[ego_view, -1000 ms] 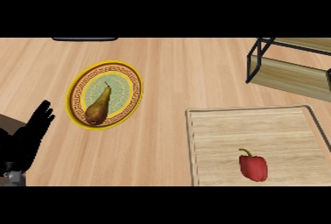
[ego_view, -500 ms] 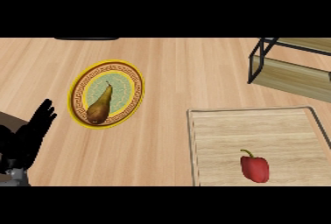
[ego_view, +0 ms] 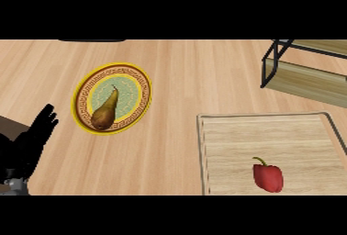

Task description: Pick the croissant from the tray and place it in the tiered shelf

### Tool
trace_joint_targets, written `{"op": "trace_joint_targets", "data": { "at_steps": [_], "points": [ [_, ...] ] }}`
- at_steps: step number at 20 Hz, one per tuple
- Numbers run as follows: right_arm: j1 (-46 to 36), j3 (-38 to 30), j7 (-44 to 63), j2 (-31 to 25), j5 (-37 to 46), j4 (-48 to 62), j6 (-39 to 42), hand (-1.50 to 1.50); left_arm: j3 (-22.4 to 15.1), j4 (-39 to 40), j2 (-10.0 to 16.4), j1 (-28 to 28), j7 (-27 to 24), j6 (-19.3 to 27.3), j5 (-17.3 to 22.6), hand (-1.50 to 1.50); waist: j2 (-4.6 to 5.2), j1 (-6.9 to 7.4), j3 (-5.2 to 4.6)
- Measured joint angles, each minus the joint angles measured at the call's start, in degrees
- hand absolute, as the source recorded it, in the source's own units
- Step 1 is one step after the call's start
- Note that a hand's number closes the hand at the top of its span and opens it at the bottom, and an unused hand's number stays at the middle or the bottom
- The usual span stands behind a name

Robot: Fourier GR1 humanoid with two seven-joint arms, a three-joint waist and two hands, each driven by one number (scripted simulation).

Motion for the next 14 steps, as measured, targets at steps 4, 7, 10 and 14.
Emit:
{"op": "trace_joint_targets", "data": {
  "at_steps": [4,7,10,14],
  "points": [
    [-3.07,1.22,-4.29,0.52,2.27,8.57,-3.8,1.5,-0.02,-0.74,-0.22,-0.29,0.77,0.22,-0.43,0.0,0.04,0.07,0.02],
    [-4.54,1.22,-7.65,0.91,3.28,15.07,-6.4,1.5,-0.33,-0.46,-0.85,-0.51,0.63,0.4,-0.85,0.0,0.07,0.05,0.0],
    [-5.31,2.26,-10.68,1.99,5.46,21.06,-9.93,1.5,-0.51,-1.46,-1.36,0.27,0.9,0.53,-1.03,0.0,0.1,0.22,0.01],
    [-8.08,1.32,-10.24,2.83,7.2,28.62,-14.7,-1.5,-0.39,-1.89,-1.31,-0.03,1.59,0.39,-1.05,0.0,0.17,0.39,0.04]
  ]
}}
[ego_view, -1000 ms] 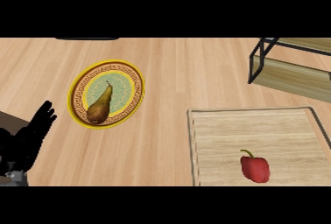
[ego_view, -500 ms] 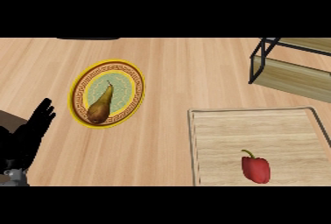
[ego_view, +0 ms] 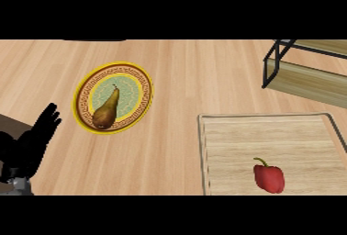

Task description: Pick the croissant from the tray and place it in the tiered shelf

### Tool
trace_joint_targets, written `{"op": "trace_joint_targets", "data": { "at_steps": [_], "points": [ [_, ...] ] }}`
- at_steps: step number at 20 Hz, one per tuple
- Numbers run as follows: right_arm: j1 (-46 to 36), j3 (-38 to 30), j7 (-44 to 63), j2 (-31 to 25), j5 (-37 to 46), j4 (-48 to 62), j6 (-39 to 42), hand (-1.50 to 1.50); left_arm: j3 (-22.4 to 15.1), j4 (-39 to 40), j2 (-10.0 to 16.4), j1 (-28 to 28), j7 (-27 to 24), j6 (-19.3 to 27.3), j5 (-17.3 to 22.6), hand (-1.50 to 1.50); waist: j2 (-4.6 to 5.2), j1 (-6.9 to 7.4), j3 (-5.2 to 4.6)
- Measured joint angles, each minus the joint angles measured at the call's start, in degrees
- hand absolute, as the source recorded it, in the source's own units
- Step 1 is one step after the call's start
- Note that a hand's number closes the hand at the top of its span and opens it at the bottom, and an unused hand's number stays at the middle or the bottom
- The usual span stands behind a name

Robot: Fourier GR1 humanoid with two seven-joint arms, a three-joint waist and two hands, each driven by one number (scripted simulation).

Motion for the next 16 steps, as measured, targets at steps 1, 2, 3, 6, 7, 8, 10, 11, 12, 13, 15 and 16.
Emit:
{"op": "trace_joint_targets", "data": {
  "at_steps": [1,2,3,6,7,8,10,11,12,13,15,16],
  "points": [
    [-0.2,0.11,-1.36,-0.43,0.58,2.09,-0.61,-1.5,0.19,0.53,0.11,-0.07,-0.54,-0.04,-0.17,0.0,0.03,0.0,-0.01],
    [-0.67,0.59,-2.47,-0.59,1.31,3.77,-1.06,-1.5,0.06,0.39,-0.12,-0.3,-0.32,0.09,-0.26,0.0,0.03,-0.01,0.0],
    [-1.11,1.31,-3.09,-0.51,2.17,4.8,-1.48,-1.5,-0.04,0.5,-0.36,0.03,-0.66,0.15,-0.47,0.0,0.02,-0.03,0.01],
    [-1.66,1.78,-6.71,-0.8,3.33,8.78,-2.87,-1.5,0.06,1.45,-0.74,-0.51,-1.13,0.43,-0.82,0.0,0.03,-0.13,-0.01],
    [-1.42,1.49,-7.55,-0.43,3.09,9.19,-3.53,-1.5,0.53,1.41,-0.33,-0.66,-0.91,0.05,-0.45,0.0,-0.03,-0.26,0.0],
    [-1.83,1.22,-8.31,0.03,3.04,10.42,-4.43,-1.5,0.46,1.69,-0.44,-1.01,-0.83,0.16,-0.63,0.0,-0.02,-0.25,0.01],
    [-3.41,0.28,-9.99,-1.01,2.66,13.01,-4.56,-1.5,0.44,2.2,-0.58,-0.98,-1.46,0.2,-0.99,0.0,0.04,-0.15,0.02],
    [-4.05,-0.36,-10.88,-1.09,2.19,14.12,-4.86,-1.5,0.51,2.31,-0.4,-1.41,-1.16,0.12,-1.0,0.0,0.05,-0.12,0.02],
    [-4.79,-1.02,-11.46,-1.34,1.65,15.25,-4.68,-1.5,0.56,2.07,-0.37,-1.23,-0.95,-0.08,-0.84,0.0,0.05,-0.05,0.02],
    [-5.25,-1.69,-11.27,-1.35,0.85,15.32,-4.25,-1.5,0.85,2.36,-0.25,-1.2,-1.08,-0.18,-0.73,0.0,-0.02,-0.22,0.02],
    [-5.88,-3.7,-11.34,-1.28,-1.02,16.74,-4.3,-1.5,1.07,2.76,-0.07,-0.99,-1.49,-0.57,-0.64,0.0,-0.05,-0.26,0.01],
    [-6.55,-4.61,-10.98,-1.5,-2.1,17.3,-3.22,-1.5,1.29,2.85,0.23,-1.45,-1.03,-0.64,-0.54,0.0,-0.07,-0.37,0.01]
  ]
}}
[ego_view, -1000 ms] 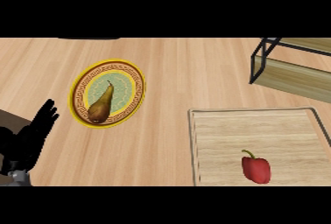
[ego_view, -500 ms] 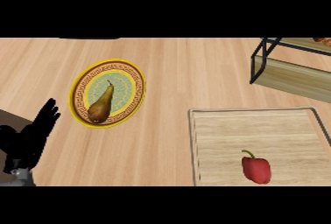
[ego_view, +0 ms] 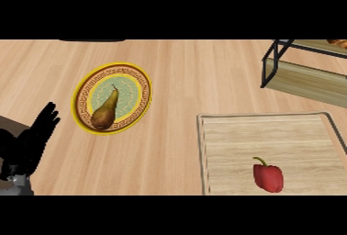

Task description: Pick the croissant from the tray and place it in the tiered shelf

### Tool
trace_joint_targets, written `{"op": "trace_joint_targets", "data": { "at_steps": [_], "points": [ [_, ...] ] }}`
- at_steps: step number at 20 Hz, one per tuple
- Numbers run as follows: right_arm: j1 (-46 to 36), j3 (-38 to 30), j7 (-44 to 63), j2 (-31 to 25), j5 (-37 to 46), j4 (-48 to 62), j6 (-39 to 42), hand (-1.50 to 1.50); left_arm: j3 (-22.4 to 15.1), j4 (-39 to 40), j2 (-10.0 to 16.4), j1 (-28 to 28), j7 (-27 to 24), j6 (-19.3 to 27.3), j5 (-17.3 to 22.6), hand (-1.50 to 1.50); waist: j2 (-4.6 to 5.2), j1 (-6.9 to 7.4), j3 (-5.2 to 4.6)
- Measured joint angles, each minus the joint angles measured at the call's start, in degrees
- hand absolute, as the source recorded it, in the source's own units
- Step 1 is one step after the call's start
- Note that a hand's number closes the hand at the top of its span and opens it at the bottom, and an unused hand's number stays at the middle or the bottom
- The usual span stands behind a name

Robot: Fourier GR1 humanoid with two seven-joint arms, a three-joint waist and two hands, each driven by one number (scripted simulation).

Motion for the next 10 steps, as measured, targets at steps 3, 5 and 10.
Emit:
{"op": "trace_joint_targets", "data": {
  "at_steps": [3,5,10],
  "points": [
    [-0.93,-2.8,0.58,-0.88,-3.15,1.5,2.42,-1.5,-0.53,-1.3,-0.74,0.57,0.37,0.63,-0.51,0.0,-0.1,-0.15,0.01],
    [-1.1,-4.51,0.69,-1.23,-5.15,2.1,3.43,-1.5,-0.51,-1.7,-0.92,1.44,0.04,0.42,-0.45,0.0,-0.16,-0.23,-0.01],
    [-1.91,-9.72,1.15,-5.77,-10.73,2.56,7.57,-1.5,0.17,-1.49,-0.59,1.64,0.07,0.1,-0.18,0.0,-0.28,-0.69,-0.01]
  ]
}}
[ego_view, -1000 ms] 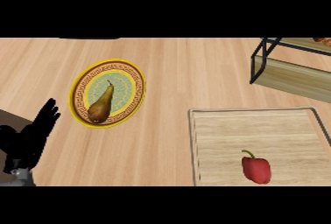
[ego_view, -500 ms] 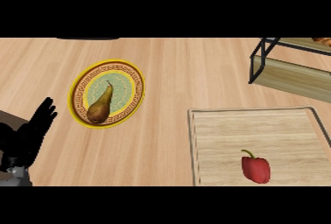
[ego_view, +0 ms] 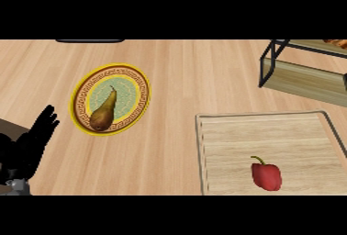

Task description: Pick the croissant from the tray and place it in the tiered shelf

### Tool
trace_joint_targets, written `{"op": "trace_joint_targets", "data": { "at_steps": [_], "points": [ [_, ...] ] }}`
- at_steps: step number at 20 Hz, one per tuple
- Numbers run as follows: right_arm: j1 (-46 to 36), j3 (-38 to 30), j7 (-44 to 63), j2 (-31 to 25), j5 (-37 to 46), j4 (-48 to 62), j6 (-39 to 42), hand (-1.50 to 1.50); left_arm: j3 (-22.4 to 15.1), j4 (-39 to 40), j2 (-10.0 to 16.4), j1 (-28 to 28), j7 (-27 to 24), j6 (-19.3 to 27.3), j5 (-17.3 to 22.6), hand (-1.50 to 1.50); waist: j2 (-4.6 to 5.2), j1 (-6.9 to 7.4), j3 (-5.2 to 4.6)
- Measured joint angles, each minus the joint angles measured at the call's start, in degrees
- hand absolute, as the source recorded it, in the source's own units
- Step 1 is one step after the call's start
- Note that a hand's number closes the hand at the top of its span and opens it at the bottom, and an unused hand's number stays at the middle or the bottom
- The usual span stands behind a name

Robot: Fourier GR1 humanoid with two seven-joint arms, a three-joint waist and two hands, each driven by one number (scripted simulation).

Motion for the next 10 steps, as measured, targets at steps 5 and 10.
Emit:
{"op": "trace_joint_targets", "data": {
  "at_steps": [5,10],
  "points": [
    [0.12,-4.38,1.14,-7.51,-4.38,0.98,5.29,-1.5,0.26,0.41,-0.08,-0.65,0.4,0.03,0.06,0.0,-0.01,-0.41,0.0],
    [3.02,-8.04,2.21,-18.24,-6.58,3.91,10.5,-1.5,1.32,0.64,0.49,-0.01,-0.39,-0.5,0.59,0.0,0.0,-0.74,0.02]
  ]
}}
